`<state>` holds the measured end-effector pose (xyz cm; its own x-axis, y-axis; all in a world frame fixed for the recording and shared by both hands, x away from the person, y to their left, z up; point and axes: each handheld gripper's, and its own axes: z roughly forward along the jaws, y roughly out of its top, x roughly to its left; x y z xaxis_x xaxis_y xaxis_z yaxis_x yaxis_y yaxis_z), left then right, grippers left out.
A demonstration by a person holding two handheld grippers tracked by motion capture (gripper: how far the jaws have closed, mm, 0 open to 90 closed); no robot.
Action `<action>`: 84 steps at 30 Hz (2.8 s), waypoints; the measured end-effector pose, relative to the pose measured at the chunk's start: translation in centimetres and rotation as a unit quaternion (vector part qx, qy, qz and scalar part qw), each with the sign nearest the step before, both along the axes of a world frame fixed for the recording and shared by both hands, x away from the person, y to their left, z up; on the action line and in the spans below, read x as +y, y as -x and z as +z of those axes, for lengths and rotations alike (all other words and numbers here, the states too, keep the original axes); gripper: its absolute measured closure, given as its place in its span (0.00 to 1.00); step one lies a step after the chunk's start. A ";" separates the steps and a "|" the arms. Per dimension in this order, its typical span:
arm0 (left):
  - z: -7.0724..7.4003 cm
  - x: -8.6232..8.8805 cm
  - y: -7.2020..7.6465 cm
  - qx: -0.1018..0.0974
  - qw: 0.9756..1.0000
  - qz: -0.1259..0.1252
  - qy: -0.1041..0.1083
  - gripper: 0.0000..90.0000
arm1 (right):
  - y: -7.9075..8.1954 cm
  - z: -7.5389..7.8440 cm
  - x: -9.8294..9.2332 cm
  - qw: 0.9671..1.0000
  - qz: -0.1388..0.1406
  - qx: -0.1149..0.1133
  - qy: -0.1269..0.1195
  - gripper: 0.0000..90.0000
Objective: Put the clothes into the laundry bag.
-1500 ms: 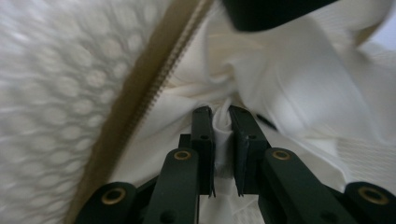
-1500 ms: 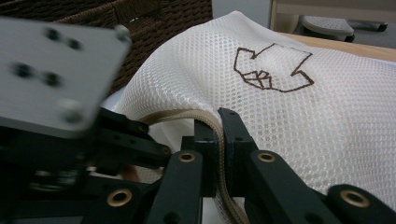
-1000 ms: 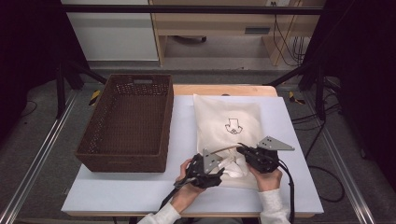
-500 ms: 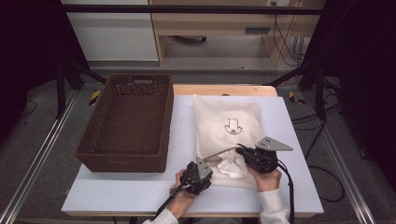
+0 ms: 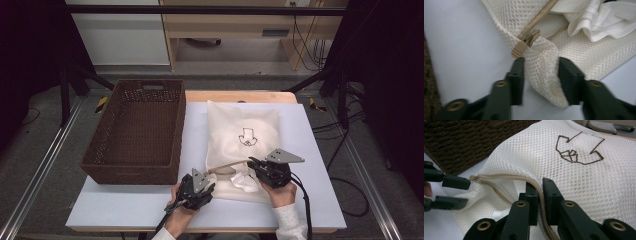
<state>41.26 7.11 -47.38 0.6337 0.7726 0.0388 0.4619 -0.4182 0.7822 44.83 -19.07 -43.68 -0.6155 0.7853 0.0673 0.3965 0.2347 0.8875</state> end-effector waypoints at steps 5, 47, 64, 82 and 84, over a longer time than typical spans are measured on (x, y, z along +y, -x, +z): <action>-0.2 -1.6 -0.9 -0.003 0.999 0.012 -0.037 0.44 | 0.1 0.0 0.1 1.000 -0.002 -0.006 0.003 0.92; -1.3 1.7 -0.4 0.002 1.000 0.002 -0.007 0.93 | 2.9 -4.8 1.2 0.991 -0.059 0.052 0.107 0.60; -1.2 2.3 0.0 0.026 0.999 -0.026 0.008 0.94 | -1.7 -1.4 3.2 0.988 -0.073 0.041 0.126 0.94; -1.3 2.5 -0.1 0.024 0.999 -0.031 0.012 0.93 | -2.8 -3.0 3.4 0.984 -0.096 -0.009 0.153 0.56; -1.3 2.5 0.0 0.023 0.999 -0.031 0.011 0.93 | -1.4 -2.2 3.1 0.987 -0.079 -0.023 0.138 0.51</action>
<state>41.30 9.61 -48.71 0.6813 0.7320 -0.0082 0.4718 -0.4305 0.7695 46.21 -15.95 -45.83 -0.4806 0.8567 -0.1873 0.4090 0.4079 0.8163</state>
